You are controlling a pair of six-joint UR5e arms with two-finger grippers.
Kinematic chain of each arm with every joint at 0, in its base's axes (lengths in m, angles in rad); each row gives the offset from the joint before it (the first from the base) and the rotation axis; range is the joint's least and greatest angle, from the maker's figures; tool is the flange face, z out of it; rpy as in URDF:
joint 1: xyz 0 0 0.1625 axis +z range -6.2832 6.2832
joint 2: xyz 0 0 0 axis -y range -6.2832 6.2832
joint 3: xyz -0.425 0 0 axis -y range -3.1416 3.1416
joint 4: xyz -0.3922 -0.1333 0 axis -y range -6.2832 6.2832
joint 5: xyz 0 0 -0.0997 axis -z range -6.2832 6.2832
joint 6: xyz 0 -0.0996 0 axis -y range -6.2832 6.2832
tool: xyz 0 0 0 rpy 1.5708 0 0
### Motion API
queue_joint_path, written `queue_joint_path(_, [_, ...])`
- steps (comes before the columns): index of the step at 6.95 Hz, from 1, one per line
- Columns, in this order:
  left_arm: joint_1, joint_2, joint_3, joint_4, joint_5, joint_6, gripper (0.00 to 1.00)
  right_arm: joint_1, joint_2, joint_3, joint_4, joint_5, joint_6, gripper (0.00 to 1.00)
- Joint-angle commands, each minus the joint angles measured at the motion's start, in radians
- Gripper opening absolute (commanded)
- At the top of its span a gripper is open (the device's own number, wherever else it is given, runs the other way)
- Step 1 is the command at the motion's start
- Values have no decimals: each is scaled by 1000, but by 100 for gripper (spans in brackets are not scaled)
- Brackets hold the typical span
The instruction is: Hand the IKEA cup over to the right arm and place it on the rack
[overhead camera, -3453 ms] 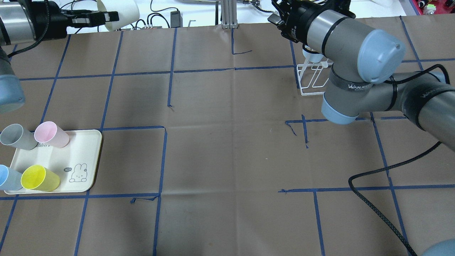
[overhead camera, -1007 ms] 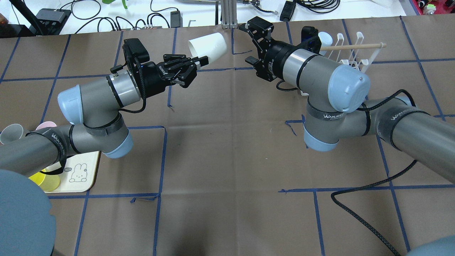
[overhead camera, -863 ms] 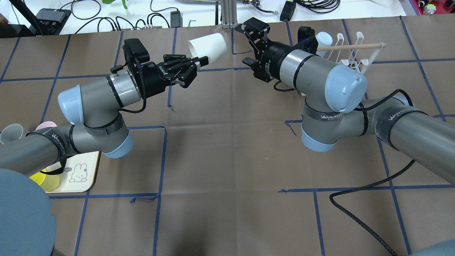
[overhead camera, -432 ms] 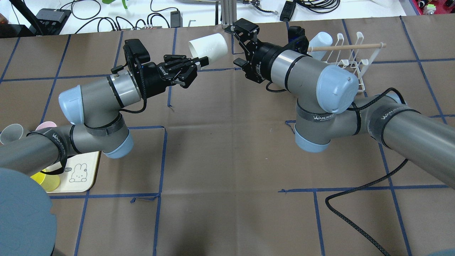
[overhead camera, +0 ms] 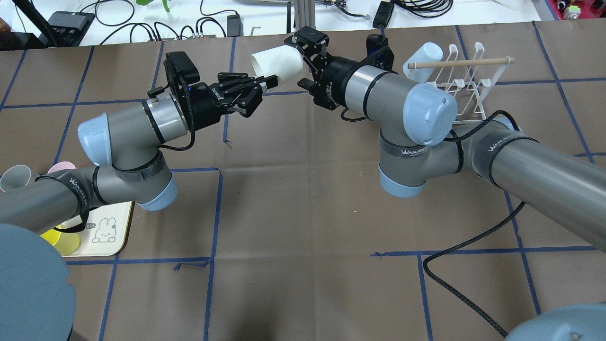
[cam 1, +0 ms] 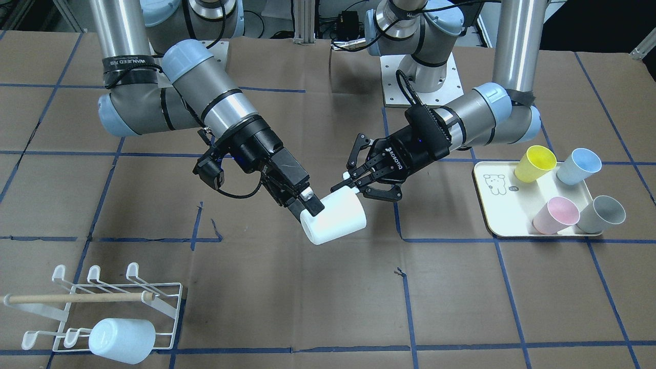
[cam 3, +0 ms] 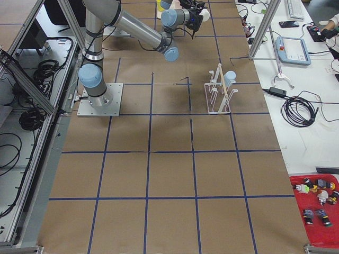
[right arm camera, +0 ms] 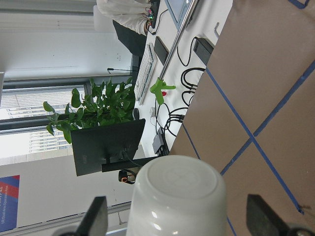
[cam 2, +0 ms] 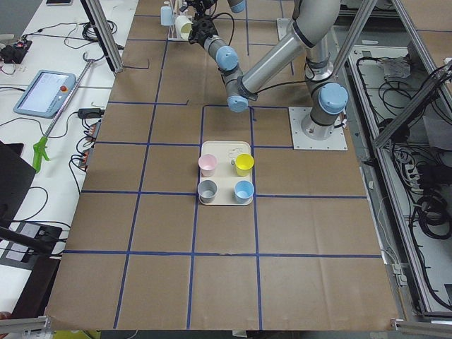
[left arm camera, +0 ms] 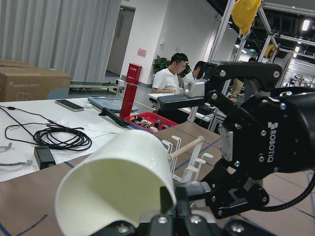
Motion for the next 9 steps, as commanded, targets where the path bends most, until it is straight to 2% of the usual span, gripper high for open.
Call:
queue_joint_path(1, [0, 0, 0, 0, 0, 0, 5, 13, 26, -39, 9, 0, 3, 100])
queue_joint_path(9, [-1, 6, 0, -1, 0, 0, 6, 31, 40, -45, 29, -2, 6, 99])
